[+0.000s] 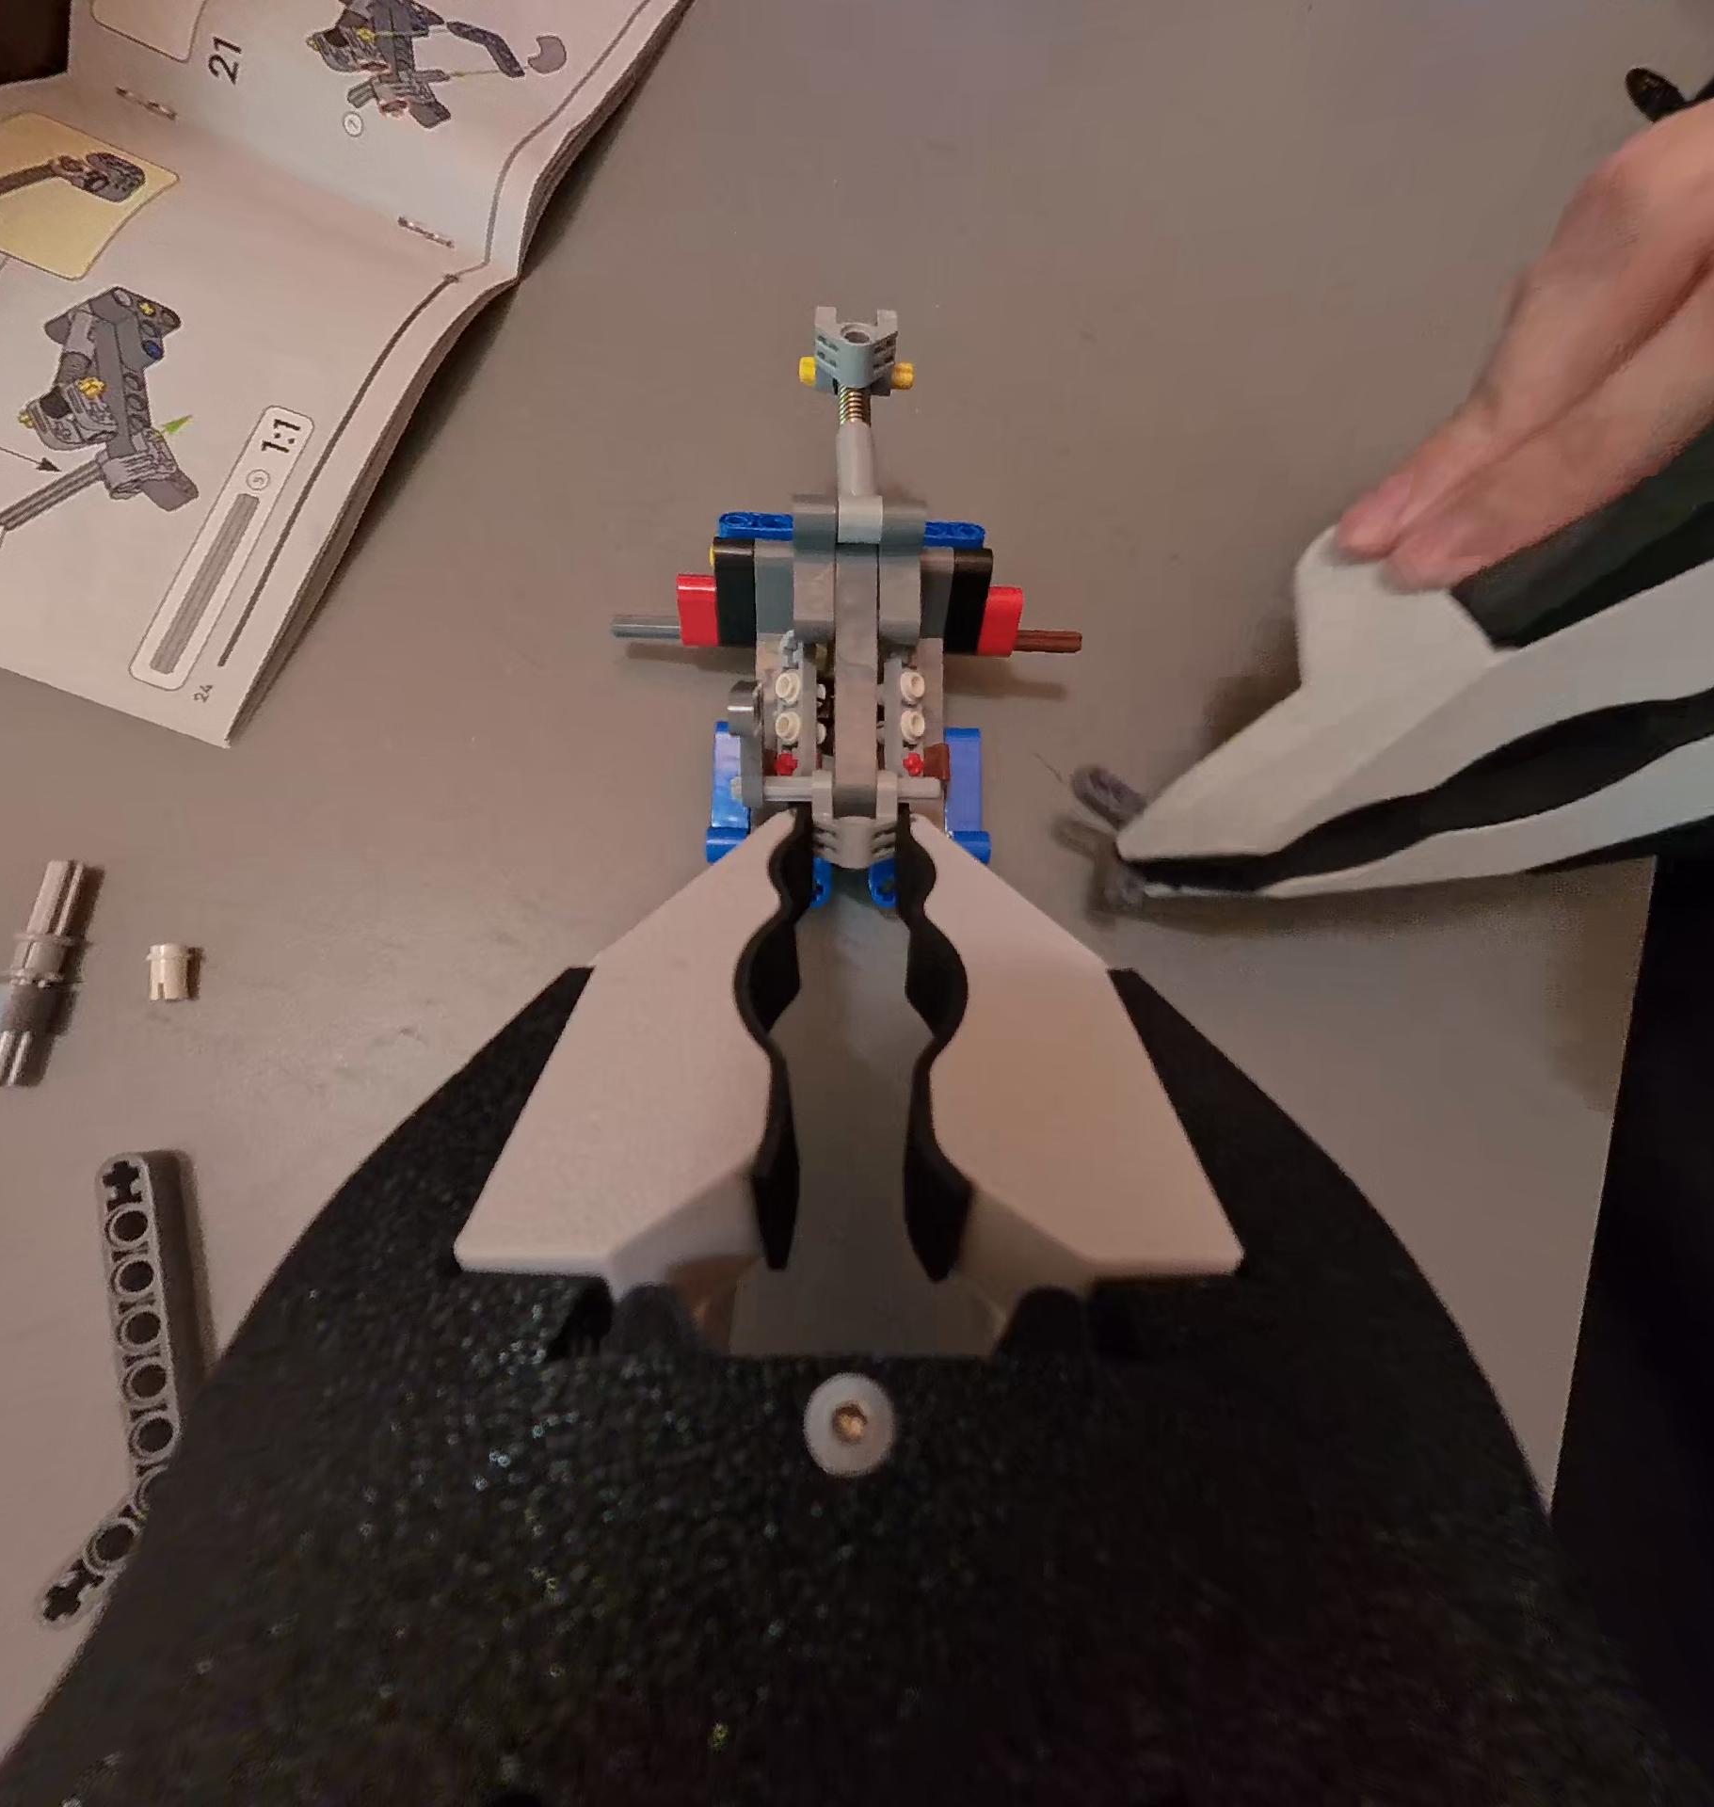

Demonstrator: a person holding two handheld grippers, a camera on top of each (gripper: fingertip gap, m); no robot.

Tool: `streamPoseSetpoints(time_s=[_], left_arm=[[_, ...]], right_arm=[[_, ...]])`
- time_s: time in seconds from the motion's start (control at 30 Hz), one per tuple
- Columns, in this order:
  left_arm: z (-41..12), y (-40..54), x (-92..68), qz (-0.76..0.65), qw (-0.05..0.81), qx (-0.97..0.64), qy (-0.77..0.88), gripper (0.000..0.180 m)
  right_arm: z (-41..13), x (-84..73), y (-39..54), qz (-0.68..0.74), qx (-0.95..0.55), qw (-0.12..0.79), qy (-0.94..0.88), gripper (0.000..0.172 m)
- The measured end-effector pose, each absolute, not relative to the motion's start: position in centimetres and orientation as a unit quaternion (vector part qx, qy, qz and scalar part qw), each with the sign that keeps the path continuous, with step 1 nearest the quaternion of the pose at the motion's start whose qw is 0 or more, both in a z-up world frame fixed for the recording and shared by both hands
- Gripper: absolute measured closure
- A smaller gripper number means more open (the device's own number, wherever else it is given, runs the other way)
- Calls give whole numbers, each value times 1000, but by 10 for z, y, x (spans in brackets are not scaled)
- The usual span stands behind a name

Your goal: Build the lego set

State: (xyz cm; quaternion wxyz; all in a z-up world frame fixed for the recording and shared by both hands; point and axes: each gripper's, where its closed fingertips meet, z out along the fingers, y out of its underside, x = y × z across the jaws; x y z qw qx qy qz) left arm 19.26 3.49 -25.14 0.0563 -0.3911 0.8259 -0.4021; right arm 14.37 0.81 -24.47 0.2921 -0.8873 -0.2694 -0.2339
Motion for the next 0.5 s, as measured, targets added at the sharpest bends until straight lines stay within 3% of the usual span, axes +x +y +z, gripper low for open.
streamPoseSetpoints(time_s=[0.03, 0.17, 0.5], left_arm=[[-251, 35, 193, -402, 56, -391, 826, 168], [-251, 34, 193, -402, 58, -392, 825, 168], [-251, 33, 193, -406, 52, -393, 823, 168]], right_arm=[[-238, 153, 11, -299, -868, 293, -268, 168], [-231, 169, 18, -430, -817, 281, -263, 168], [-235, 185, 25, -468, -801, 282, -246, 172]])
